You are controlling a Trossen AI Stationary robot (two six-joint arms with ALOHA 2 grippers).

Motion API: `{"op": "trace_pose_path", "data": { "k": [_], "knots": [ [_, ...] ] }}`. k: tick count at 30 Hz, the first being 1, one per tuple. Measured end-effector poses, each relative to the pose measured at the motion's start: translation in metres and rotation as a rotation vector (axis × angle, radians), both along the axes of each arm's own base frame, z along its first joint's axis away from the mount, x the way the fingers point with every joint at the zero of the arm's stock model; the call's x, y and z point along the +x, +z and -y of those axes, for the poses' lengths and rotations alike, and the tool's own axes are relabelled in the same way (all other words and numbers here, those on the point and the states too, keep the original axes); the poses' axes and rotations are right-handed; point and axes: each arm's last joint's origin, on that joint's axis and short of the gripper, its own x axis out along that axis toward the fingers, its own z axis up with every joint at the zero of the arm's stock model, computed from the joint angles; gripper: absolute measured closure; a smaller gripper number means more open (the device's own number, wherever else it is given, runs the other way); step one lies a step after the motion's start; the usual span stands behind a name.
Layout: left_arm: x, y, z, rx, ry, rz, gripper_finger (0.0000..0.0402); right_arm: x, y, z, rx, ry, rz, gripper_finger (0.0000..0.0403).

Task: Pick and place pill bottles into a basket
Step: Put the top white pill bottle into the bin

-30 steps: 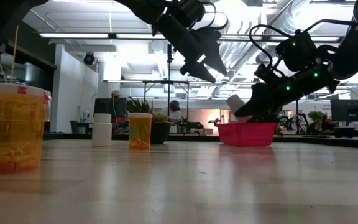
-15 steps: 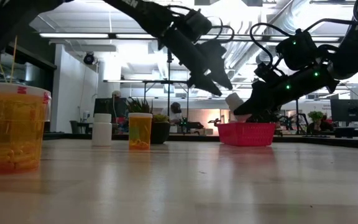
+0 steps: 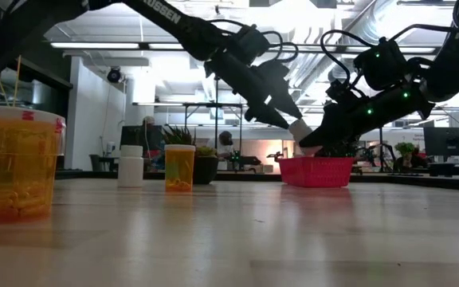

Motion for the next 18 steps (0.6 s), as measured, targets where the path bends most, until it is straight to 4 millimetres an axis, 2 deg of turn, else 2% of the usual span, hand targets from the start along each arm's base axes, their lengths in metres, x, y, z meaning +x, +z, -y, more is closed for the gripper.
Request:
{"op": "trace_pose_path", "data": {
  "k": [4,14,18],
  "knots": [
    [0.001,0.002,0.001,-0.022,-0.042,0.025,0.0060,0.000,0.000,0.000,0.000,0.003,0.000,0.0258],
    [0.008,-0.022,0.000,-0.090,-0.061,0.002,0.0060,0.000,0.000,-0.001,0.004,0.020,0.002,0.0258],
    [0.009,-0.023,0.000,-0.096,-0.066,0.005,0.0060,0.000,0.000,-0.001,0.006,0.019,0.003,0.0255]
  ]
}}
